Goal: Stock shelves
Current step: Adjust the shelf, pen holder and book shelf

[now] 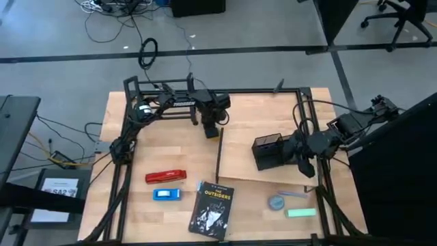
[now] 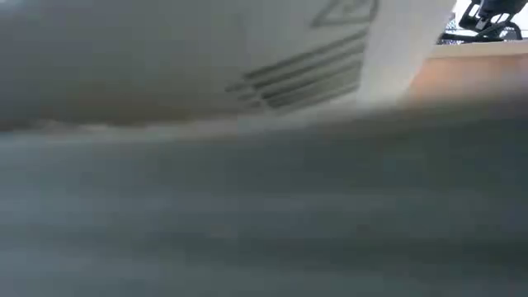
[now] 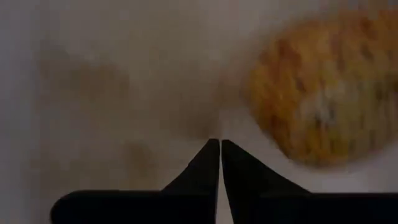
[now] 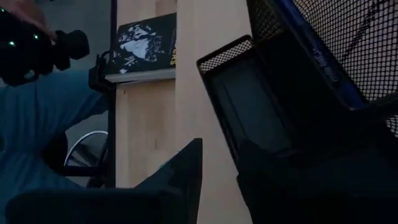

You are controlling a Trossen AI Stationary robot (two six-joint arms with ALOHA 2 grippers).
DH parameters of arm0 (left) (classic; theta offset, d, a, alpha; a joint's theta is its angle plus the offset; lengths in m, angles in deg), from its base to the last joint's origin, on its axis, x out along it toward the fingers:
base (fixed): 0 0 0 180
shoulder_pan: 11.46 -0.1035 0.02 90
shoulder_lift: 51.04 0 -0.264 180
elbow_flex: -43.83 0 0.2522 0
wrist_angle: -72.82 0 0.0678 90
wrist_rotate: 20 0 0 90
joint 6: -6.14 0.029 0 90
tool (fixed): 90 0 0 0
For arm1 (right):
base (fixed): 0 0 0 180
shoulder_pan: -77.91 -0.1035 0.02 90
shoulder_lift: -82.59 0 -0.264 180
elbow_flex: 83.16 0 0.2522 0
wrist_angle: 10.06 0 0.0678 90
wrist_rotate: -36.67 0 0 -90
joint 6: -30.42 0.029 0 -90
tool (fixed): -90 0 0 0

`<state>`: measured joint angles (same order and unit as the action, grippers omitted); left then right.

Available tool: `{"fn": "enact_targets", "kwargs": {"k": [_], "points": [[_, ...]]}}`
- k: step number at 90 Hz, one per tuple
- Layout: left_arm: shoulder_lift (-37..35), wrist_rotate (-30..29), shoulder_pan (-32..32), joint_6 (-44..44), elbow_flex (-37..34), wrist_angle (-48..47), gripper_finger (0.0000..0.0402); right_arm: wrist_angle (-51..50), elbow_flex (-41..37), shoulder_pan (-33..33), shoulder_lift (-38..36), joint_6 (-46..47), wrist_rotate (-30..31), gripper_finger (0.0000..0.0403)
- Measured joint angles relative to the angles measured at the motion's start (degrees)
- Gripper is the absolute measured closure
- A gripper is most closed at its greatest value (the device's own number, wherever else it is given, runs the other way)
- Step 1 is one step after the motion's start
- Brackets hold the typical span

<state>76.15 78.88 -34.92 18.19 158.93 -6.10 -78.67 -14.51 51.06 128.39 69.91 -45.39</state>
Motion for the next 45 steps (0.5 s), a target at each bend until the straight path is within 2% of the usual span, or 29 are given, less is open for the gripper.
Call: {"fn": "enact_targets", "kwargs": {"k": [11,21,32,40,45], "points": [[0.0,2.9,0.4,5.8,0.1,-6.0,0.0402,0.0,0.0,0.0,0.0,-0.2,0.0,0.0325],[-0.8,-3.7,0.5,5.6,0.1,-5.0,0.0402,0.0,0.0,0.0,0.0,-0.3,0.0,0.0325],[-3.0,-10.9,0.6,2.5,0.2,4.4,0.0402,0.0,0.0,0.0,0.0,-1.2,1.0,0.0325],[-3.4,-10.6,0.6,1.0,0.3,13.8,0.0402,0.0,0.0,0.0,0.0,-2.1,2.4,0.0325],[-3.3,-7.2,0.7,1.1,0.3,18.1,0.0402,0.0,0.0,0.0,0.0,-2.1,2.8,0.0325]]}}
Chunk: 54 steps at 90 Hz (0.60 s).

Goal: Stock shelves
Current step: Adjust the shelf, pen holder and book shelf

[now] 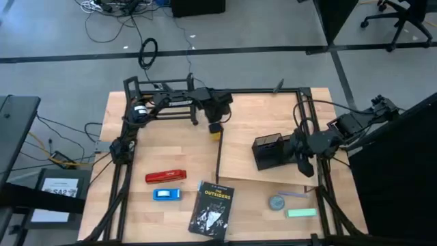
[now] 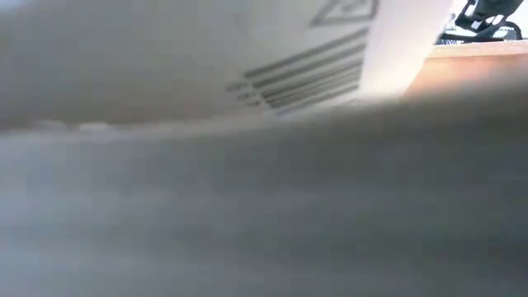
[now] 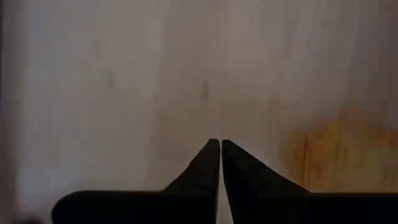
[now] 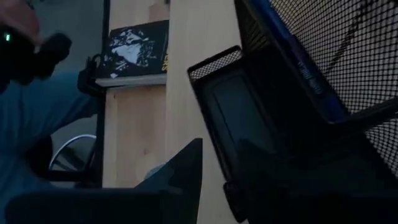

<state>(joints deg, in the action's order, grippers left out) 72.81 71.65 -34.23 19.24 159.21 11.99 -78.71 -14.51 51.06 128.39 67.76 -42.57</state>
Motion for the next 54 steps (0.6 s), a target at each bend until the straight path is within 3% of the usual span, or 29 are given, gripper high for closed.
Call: {"fn": "enact_targets", "kwargs": {"k": [14,54], "points": [[2.4,11.1,-0.1,-0.1,0.0,3.9,0.0402,0.0,0.0,0.0,0.0,1.2,0.0,0.0325],[4.1,15.7,-1.9,5.0,-0.1,-15.0,0.0402,0.1,0.0,0.8,0.0,0.5,0.0,0.0325]]}}
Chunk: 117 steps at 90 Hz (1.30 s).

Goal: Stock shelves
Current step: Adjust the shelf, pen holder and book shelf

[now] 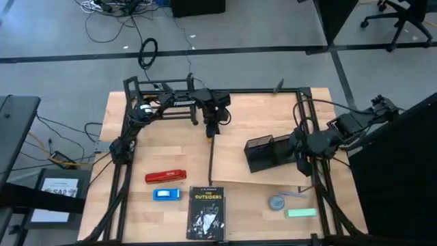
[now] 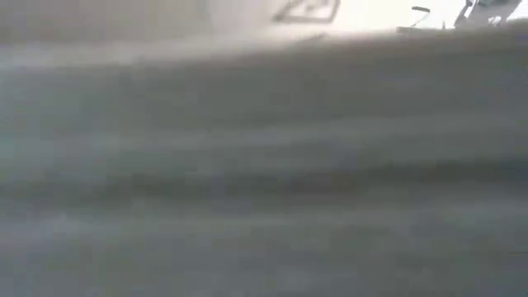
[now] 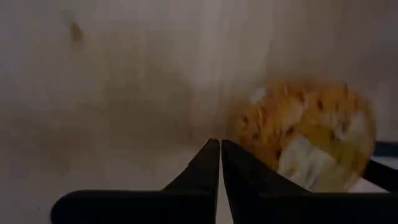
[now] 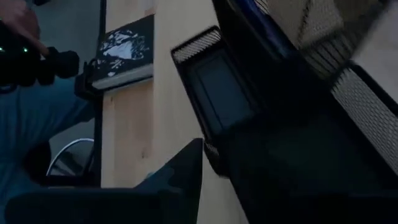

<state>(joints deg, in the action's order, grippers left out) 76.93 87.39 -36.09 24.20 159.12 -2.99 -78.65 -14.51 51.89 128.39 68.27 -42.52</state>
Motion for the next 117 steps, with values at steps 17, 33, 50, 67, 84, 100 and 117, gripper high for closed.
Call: {"fn": "enact_targets", "kwargs": {"k": [17,33,50,67,84,100,117], "points": [[0.0,-3.7,-0.6,2.8,0.0,-6.7,0.0402,0.0,0.0,0.0,0.0,-0.4,0.0,0.0325],[0.0,-6.1,-0.1,1.2,5.4,-7.3,0.0402,0.0,0.0,0.0,0.0,-0.5,2.6,0.0325],[0.0,-12.6,1.1,-1.4,19.6,-11.4,0.0402,0.6,0.9,0.0,-0.1,-0.6,4.6,0.0325],[-2.9,-17.0,2.7,-5.4,32.5,-18.6,0.0402,9.9,1.2,-0.2,2.0,-5.1,-4.3,0.0326],[-14.6,-14.3,9.0,-10.7,26.7,-16.9,0.0402,17.2,1.2,-3.2,13.4,-5.9,-13.1,0.0328],[-18.3,-17.6,19.7,-15.3,26.6,-14.6,0.0402,22.1,2.8,-8.2,25.7,-5.5,-12.3,0.0328],[-16.8,-28.8,31.4,-20.5,26.6,-13.1,0.0402,31.2,3.3,-11.3,36.2,-3.5,-6.7,0.0328]]}}
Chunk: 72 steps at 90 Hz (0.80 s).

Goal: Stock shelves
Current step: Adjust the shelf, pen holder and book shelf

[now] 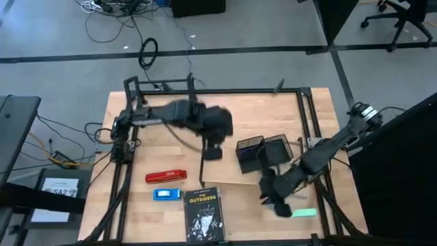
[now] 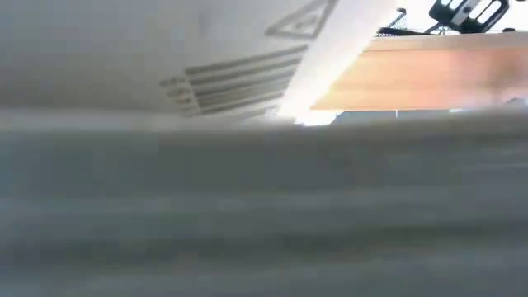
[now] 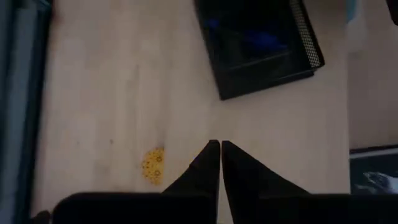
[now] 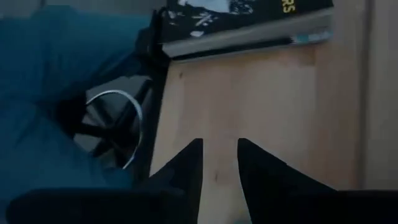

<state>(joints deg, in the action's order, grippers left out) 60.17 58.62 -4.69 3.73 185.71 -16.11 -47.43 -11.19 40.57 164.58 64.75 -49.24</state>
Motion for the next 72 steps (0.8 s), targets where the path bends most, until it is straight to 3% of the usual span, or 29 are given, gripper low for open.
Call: {"fn": "enact_targets", "kwargs": {"k": [12,33,49,60,72], "points": [[2.2,-6.8,6.6,-3.9,-0.1,-0.1,0.0402,3.5,0.2,-1.5,4.6,1.6,6.1,0.0328],[2.9,-12.6,14.5,-10.1,-1.7,4.2,0.0402,2.1,0.1,-2.2,6.0,5.9,19.7,0.0329],[3.6,-15.2,18.0,-11.4,-2.8,5.9,0.0402,-2.8,0.0,0.7,6.1,8.5,25.3,0.0328],[3.9,-17.8,18.4,-11.4,-8.5,6.8,0.0402,-5.0,0.0,3.2,6.0,10.9,29.4,0.0328],[4.0,-26.8,17.3,-11.8,-17.4,6.5,0.0402,-5.4,0.0,6.3,6.0,13.0,31.8,0.0328]]}}
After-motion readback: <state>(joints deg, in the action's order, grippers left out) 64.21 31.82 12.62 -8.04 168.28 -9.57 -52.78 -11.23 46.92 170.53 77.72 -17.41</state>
